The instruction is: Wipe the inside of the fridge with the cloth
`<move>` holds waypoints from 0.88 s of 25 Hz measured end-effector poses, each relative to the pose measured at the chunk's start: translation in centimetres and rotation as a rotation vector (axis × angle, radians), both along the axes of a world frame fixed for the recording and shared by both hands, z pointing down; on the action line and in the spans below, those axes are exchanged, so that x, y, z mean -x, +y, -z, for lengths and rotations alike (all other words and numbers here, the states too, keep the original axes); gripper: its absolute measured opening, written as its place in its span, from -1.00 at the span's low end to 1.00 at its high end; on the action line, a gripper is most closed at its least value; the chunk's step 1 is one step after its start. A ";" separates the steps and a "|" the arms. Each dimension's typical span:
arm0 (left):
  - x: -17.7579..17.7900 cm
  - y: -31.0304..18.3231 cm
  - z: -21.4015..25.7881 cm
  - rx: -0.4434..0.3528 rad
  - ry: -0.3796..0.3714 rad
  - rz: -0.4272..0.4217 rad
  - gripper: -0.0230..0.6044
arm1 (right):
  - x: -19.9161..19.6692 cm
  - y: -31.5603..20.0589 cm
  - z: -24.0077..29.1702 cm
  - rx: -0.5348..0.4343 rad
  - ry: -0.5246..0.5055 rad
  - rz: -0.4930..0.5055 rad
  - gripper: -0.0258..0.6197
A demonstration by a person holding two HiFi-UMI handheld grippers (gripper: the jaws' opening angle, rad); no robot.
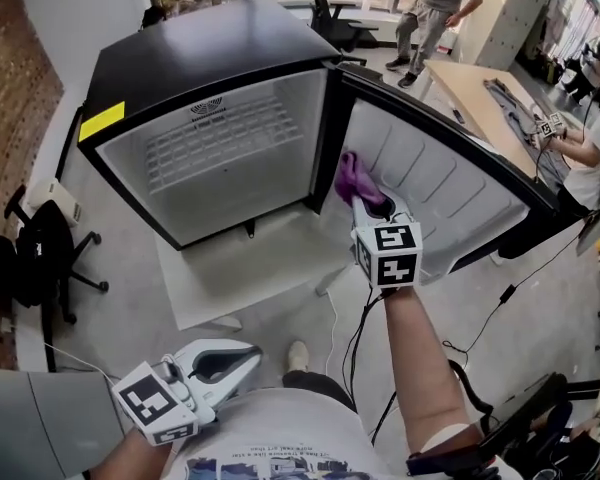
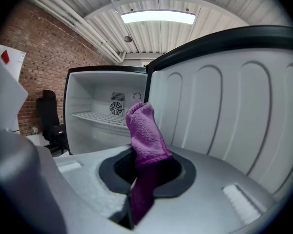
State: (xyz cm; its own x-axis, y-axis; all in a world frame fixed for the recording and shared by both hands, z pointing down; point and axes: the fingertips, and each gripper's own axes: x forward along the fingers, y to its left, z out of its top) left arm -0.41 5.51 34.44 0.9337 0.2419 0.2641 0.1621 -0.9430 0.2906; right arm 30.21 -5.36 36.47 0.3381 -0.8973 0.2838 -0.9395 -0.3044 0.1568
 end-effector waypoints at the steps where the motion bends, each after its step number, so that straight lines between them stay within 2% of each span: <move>1: 0.0 0.0 -0.1 -0.001 -0.003 0.002 -0.91 | -0.1 0.0 -0.4 0.006 -0.001 -0.006 -0.75; 6: -1.2 0.2 0.1 -0.006 0.004 -0.021 -0.91 | -1.8 1.8 -0.7 0.010 0.002 -0.058 -0.75; 11: -2.7 1.1 0.0 -0.009 0.004 -0.085 -0.91 | -3.4 4.3 -0.6 0.013 0.010 -0.123 -0.75; 22: -3.8 3.2 -0.3 0.003 0.002 -0.207 -0.91 | -7.3 14.1 -1.8 0.048 0.021 -0.360 -0.75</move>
